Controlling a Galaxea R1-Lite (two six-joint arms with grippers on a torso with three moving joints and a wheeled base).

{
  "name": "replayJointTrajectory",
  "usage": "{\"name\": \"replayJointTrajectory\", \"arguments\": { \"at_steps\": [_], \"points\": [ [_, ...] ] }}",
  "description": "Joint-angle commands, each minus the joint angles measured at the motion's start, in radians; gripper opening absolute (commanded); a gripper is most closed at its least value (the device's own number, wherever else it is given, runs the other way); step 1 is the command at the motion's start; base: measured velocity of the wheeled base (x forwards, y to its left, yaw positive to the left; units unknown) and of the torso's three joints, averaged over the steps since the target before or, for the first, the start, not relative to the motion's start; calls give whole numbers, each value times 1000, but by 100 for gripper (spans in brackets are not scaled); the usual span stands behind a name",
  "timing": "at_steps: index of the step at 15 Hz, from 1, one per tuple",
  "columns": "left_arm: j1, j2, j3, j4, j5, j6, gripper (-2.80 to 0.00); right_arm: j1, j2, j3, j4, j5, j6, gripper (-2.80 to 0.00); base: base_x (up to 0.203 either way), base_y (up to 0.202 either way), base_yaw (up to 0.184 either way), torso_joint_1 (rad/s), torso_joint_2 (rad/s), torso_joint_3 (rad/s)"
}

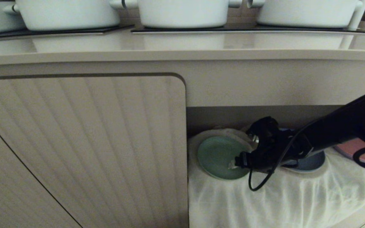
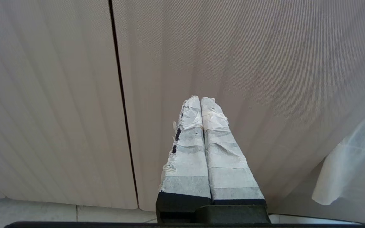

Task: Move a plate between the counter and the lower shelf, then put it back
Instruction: Pick up the plate in the cupboard

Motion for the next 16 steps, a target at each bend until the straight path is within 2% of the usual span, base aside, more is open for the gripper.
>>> {"name": "replayJointTrajectory", "arguments": {
  "at_steps": [1, 9, 12, 16],
  "points": [
    [0, 0, 0, 0, 0, -1, -280, 1, 15, -23, 4, 1, 2, 0, 0, 0, 0, 0, 0, 0],
    [0, 0, 0, 1, 0, -1, -280, 10, 46, -84, 21, -18, 8, 0, 0, 0, 0, 0, 0, 0],
    [0, 0, -1, 0, -1, -1, -280, 25, 44, -142, 129, -24, 41, 0, 0, 0, 0, 0, 0, 0],
    [0, 0, 0, 0, 1, -1, -280, 43, 6, -137, 245, -24, 35, 0, 0, 0, 0, 0, 0, 0]
  ]
}}
